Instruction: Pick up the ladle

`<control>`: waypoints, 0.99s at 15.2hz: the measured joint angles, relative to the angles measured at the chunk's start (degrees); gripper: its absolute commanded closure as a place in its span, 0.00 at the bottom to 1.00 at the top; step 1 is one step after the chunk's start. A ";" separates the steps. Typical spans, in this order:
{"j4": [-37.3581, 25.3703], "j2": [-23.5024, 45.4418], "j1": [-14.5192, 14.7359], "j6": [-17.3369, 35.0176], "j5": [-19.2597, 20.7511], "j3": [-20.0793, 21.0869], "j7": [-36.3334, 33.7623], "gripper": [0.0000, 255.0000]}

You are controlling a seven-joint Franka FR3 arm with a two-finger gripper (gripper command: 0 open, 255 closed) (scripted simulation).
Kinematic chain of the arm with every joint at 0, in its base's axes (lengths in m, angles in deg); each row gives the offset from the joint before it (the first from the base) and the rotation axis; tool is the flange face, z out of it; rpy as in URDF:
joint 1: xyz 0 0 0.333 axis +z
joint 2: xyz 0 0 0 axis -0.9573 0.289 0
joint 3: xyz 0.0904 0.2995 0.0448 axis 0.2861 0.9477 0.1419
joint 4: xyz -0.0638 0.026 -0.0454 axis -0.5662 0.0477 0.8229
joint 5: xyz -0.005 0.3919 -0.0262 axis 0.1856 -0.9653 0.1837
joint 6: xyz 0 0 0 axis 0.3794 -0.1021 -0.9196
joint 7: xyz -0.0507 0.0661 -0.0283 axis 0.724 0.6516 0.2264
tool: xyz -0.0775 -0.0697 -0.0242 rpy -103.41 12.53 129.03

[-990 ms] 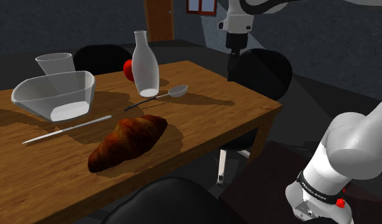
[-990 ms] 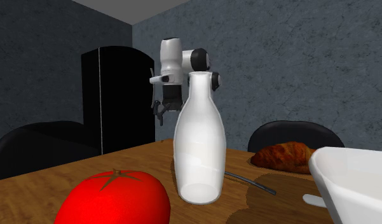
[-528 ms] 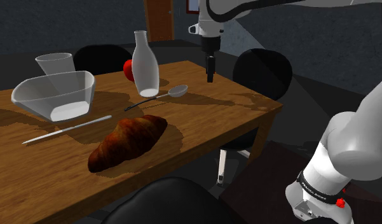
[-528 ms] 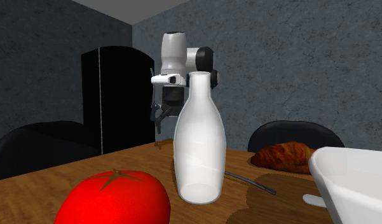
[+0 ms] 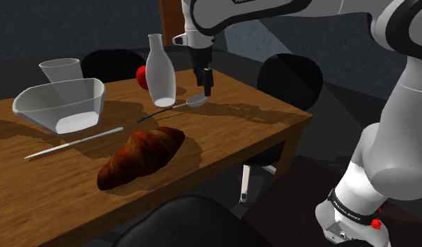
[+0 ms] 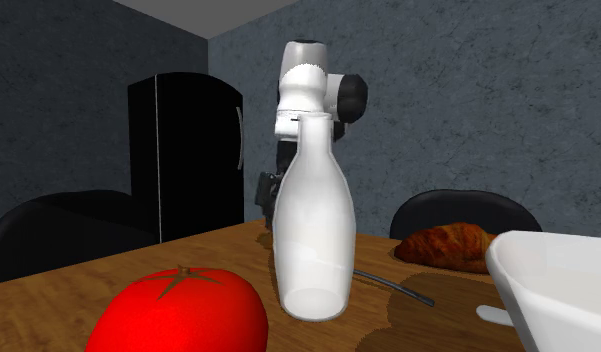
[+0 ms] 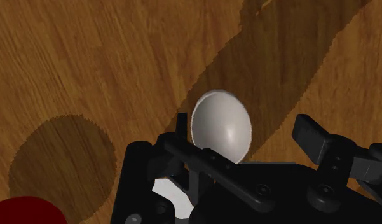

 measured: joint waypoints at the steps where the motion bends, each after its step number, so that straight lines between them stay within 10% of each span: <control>1: -1.55 1.56 0.59 0.08 0.53 0.59 1.41 0.00; 8: -10.32 8.65 3.45 0.36 5.38 3.17 8.54 0.00; 13: -7.99 10.40 2.33 3.54 16.92 5.17 7.87 0.00; 14: -5.65 9.96 1.45 4.79 12.88 6.08 7.73 0.00; 15: -3.97 8.95 0.92 5.27 8.98 6.66 7.53 1.00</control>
